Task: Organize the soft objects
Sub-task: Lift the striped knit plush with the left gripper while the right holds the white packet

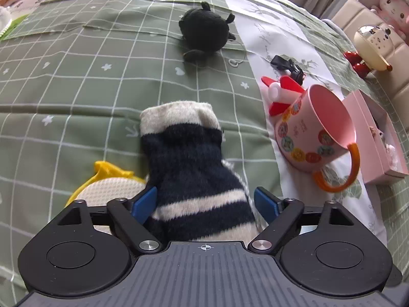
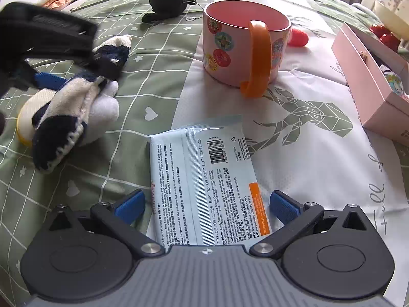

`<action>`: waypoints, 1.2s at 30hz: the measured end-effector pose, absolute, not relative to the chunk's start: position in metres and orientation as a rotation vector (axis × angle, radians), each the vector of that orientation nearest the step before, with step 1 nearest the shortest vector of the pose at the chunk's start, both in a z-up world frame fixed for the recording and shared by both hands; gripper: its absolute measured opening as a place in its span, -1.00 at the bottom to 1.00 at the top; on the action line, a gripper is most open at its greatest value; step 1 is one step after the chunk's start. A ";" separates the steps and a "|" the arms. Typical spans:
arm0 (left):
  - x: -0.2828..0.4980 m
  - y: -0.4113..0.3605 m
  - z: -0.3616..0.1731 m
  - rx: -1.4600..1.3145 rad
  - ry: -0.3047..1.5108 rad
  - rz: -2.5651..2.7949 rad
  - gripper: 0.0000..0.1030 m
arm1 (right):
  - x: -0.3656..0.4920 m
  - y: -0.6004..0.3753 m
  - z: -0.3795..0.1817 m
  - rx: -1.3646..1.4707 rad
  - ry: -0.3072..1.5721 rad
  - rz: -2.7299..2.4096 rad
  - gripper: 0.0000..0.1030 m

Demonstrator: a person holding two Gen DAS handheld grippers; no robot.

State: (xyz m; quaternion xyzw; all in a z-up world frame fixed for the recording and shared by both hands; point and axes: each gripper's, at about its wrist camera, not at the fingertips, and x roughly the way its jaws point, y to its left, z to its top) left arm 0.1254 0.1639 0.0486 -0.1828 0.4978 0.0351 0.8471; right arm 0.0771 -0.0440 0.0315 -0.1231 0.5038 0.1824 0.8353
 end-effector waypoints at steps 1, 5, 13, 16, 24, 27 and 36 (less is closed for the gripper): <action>0.130 0.162 0.047 -0.381 1.049 0.082 0.73 | 0.076 -0.044 0.031 -0.261 1.065 0.385 1.00; 0.143 0.149 0.049 -0.317 1.079 0.058 0.31 | 0.073 -0.045 0.030 -0.264 1.048 0.385 1.00; 0.106 0.121 0.067 -0.294 1.060 -0.052 -0.13 | 0.069 -0.046 0.030 -0.285 1.021 0.406 1.00; 0.105 0.129 0.060 -0.341 1.093 0.007 0.08 | 0.069 -0.045 0.031 -0.296 1.024 0.419 1.00; 0.131 0.120 0.037 -0.344 1.174 0.002 0.60 | 0.072 -0.046 0.032 -0.290 1.054 0.436 1.00; 0.131 0.111 0.035 -0.316 1.176 -0.017 0.75 | 0.066 -0.046 0.033 -0.292 1.055 0.425 1.00; 0.129 0.107 0.034 -0.301 1.163 -0.012 0.80 | 0.078 -0.042 0.031 -0.323 1.089 0.471 1.00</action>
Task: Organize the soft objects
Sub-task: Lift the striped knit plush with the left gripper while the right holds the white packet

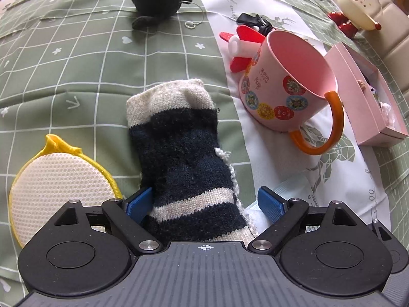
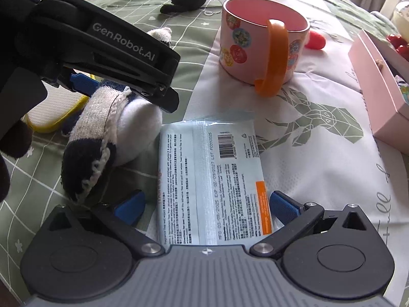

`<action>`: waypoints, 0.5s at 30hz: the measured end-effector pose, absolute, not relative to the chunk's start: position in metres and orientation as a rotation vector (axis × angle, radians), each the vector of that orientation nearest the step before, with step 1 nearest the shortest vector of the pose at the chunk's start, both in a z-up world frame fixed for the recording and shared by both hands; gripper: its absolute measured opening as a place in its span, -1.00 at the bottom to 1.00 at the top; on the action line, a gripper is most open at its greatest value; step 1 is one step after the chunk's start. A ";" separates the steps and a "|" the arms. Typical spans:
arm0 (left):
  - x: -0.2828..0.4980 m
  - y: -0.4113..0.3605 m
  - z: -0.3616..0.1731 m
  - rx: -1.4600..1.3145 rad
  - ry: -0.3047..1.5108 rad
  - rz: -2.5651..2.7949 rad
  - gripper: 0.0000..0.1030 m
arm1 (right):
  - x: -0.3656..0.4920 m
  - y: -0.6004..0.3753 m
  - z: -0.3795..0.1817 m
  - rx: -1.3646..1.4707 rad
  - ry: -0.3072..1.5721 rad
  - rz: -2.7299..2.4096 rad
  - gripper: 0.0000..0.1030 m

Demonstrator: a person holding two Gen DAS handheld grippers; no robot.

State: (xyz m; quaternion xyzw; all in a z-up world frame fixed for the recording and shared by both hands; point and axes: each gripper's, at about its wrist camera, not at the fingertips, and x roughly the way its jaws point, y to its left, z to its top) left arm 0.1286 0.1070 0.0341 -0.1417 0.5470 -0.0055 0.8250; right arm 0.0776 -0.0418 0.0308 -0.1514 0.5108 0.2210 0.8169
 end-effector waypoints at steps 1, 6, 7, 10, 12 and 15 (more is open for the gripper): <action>0.129 0.107 0.034 -0.298 1.162 -0.010 0.80 | 0.079 -0.041 0.031 -0.324 1.089 0.473 1.00; 0.128 0.102 0.035 -0.276 1.158 0.007 0.73 | 0.076 -0.044 0.030 -0.325 1.063 0.496 1.00; 0.128 0.102 0.035 -0.271 1.157 0.017 0.69 | 0.074 -0.045 0.030 -0.325 1.060 0.500 1.00; 0.126 0.105 0.040 -0.261 1.148 0.056 0.35 | 0.073 -0.047 0.031 -0.325 1.057 0.509 1.00; 0.124 0.110 0.042 -0.291 1.145 0.049 0.28 | 0.073 -0.048 0.032 -0.327 1.059 0.516 1.00; 0.121 0.113 0.046 -0.305 1.139 0.037 0.19 | 0.074 -0.050 0.036 -0.330 1.072 0.521 1.00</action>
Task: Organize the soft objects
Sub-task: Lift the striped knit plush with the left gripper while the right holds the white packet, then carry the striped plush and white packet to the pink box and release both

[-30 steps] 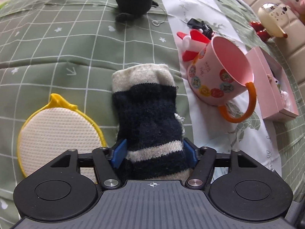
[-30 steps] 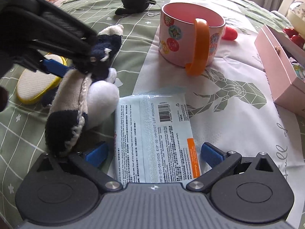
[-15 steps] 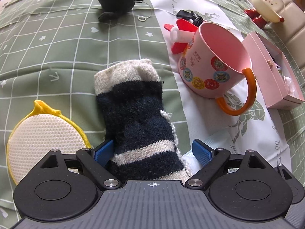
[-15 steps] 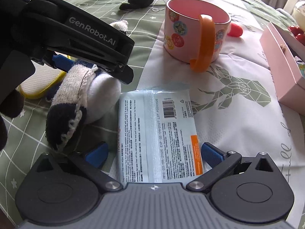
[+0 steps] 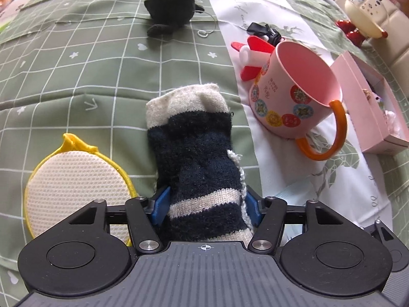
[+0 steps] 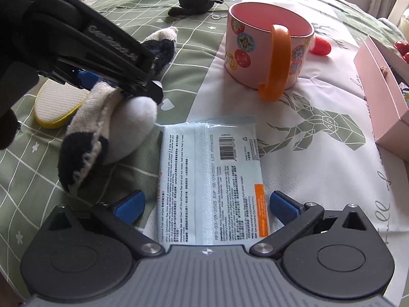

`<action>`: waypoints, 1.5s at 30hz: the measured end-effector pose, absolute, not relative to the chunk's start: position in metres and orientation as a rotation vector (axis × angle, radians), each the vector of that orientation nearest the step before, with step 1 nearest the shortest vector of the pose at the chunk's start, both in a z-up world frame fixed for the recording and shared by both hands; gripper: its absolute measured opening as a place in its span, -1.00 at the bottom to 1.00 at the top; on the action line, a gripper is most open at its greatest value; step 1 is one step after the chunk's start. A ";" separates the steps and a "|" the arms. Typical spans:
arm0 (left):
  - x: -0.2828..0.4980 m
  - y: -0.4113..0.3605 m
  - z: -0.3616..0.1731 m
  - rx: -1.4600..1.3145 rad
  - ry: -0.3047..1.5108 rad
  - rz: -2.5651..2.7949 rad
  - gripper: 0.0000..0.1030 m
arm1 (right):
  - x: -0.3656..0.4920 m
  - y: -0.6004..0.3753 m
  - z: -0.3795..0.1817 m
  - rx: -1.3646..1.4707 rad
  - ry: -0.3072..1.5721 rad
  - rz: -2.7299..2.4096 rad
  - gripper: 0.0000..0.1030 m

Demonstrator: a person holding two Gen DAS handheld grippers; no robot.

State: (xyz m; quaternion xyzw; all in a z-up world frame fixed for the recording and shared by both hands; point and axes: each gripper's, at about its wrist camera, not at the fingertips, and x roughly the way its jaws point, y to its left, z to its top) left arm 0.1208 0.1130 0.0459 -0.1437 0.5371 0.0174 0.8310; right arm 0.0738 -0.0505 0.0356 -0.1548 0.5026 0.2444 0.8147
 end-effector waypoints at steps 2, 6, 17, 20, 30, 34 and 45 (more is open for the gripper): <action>0.116 0.115 0.051 -0.317 1.132 0.029 0.09 | 0.075 -0.054 0.039 -0.328 1.086 0.528 1.00; 0.092 0.118 0.071 -0.342 1.113 0.001 -0.20 | 0.077 -0.059 0.048 -0.351 1.087 0.541 1.00; -0.001 0.127 0.079 -0.430 1.210 0.032 -0.22 | 0.098 -0.038 0.047 -0.374 1.178 0.547 0.60; -0.009 0.131 0.085 -0.416 1.225 0.048 -0.22 | 0.097 -0.030 0.056 -0.405 1.219 0.565 0.48; -0.004 0.158 0.135 -0.385 1.132 0.053 -0.23 | 0.088 0.016 0.135 -0.420 1.192 0.690 0.47; 0.011 0.179 0.161 -0.372 1.060 0.070 -0.23 | 0.096 0.041 0.184 -0.410 1.068 0.717 0.47; 0.090 0.195 0.206 -0.313 0.940 0.057 -0.22 | 0.168 0.051 0.266 -0.334 0.864 0.580 0.47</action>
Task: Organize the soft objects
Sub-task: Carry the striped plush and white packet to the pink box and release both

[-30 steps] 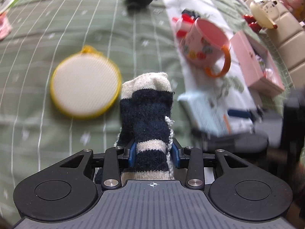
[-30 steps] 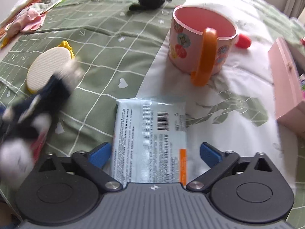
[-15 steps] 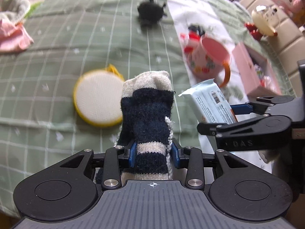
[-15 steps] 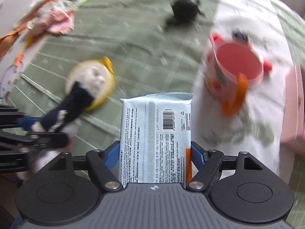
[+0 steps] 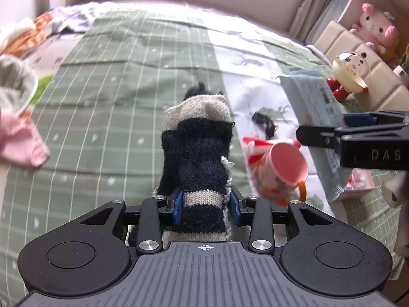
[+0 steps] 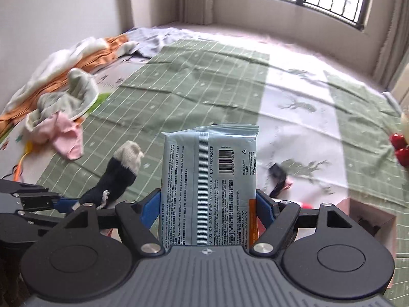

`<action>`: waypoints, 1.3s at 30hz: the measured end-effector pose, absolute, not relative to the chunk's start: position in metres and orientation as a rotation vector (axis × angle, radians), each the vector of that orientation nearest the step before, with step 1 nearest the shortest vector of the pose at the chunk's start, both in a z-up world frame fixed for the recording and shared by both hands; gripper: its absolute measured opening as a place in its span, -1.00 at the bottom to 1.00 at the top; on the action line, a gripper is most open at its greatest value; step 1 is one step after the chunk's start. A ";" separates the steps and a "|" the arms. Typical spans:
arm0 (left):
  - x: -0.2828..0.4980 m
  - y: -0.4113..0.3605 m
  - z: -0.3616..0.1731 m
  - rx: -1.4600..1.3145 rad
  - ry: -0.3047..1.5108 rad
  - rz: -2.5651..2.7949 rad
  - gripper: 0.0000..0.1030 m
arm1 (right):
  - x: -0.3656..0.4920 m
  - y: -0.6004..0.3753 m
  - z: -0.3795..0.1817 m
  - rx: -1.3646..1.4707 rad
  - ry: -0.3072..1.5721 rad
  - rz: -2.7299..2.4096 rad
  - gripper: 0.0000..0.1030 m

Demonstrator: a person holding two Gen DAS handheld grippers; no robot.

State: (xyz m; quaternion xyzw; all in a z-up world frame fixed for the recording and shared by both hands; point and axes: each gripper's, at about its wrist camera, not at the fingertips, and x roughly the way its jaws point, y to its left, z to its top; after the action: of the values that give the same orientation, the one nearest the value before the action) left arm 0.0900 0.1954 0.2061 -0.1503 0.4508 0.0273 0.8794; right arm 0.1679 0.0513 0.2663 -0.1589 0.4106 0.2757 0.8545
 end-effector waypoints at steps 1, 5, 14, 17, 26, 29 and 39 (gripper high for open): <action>0.096 0.193 0.206 -0.307 0.937 0.049 -0.22 | 0.173 0.048 0.268 -0.334 0.855 0.568 0.47; 0.117 0.176 0.205 -0.283 0.936 0.018 -0.22 | 0.184 0.023 0.270 -0.339 0.831 0.528 0.47; 0.171 0.099 0.192 -0.230 0.950 -0.099 -0.22 | 0.213 -0.071 0.259 -0.316 0.826 0.384 0.47; 0.191 0.060 0.188 -0.222 0.951 -0.156 -0.22 | 0.224 -0.112 0.255 -0.309 0.823 0.335 0.47; 0.258 -0.080 0.169 -0.275 0.937 -0.383 -0.22 | 0.279 -0.255 0.243 -0.251 0.850 0.178 0.47; 0.286 -0.112 0.157 -0.365 0.908 -0.455 -0.18 | 0.308 -0.297 0.218 -0.170 0.909 0.143 0.48; 0.336 -0.155 0.093 -0.310 0.953 -0.336 -0.08 | 0.317 -0.355 0.142 -0.031 1.001 0.262 0.64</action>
State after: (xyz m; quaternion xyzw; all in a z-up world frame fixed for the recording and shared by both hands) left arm 0.3358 -0.1548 0.0933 -0.1478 0.4547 -0.1604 0.8635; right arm 0.3169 -0.3550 0.1417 -0.0149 0.4783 0.1251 0.8691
